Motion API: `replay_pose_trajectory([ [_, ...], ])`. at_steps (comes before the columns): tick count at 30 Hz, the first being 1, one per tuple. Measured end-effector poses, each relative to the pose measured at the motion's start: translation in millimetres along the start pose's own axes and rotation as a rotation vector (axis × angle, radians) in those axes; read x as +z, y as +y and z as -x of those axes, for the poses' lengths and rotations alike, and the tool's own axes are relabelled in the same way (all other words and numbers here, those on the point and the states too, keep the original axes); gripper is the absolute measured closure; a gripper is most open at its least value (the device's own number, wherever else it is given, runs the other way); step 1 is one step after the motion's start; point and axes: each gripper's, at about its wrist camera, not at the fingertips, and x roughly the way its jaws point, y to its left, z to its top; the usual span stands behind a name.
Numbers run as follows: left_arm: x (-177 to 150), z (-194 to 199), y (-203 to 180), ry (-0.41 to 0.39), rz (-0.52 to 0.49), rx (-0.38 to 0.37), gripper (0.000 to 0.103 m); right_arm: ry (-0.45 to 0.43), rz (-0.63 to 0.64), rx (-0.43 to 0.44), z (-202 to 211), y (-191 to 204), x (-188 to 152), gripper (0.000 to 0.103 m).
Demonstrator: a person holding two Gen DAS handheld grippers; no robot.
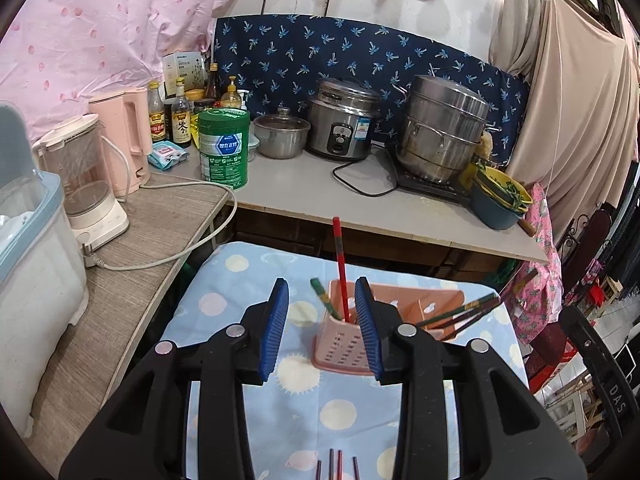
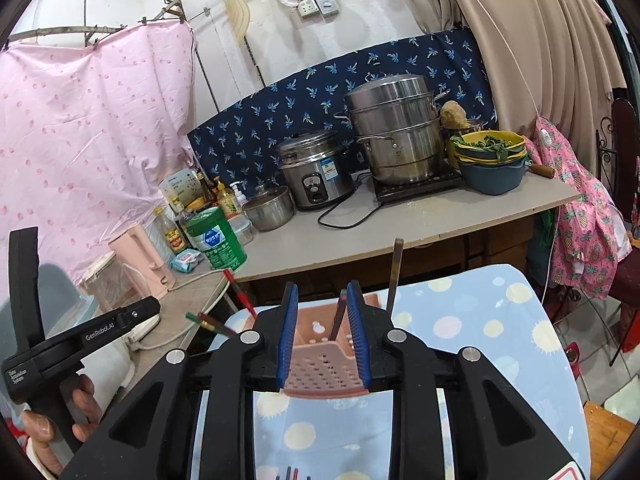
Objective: Organize utensils
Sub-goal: 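Open both grippers to release the chopsticks in the basket, then withdraw both grippers from the basket back toward the chopsticks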
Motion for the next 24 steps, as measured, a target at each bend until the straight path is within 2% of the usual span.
replay_pose_trajectory([
  [15,-47,34,0,0.028,-0.051,0.018,0.07,0.057,0.011,0.013,40,7,-47,0.078],
  [24,-83,40,2,0.081,-0.068,0.022,0.07,0.096,0.04,0.006,59,11,-80,0.078],
])
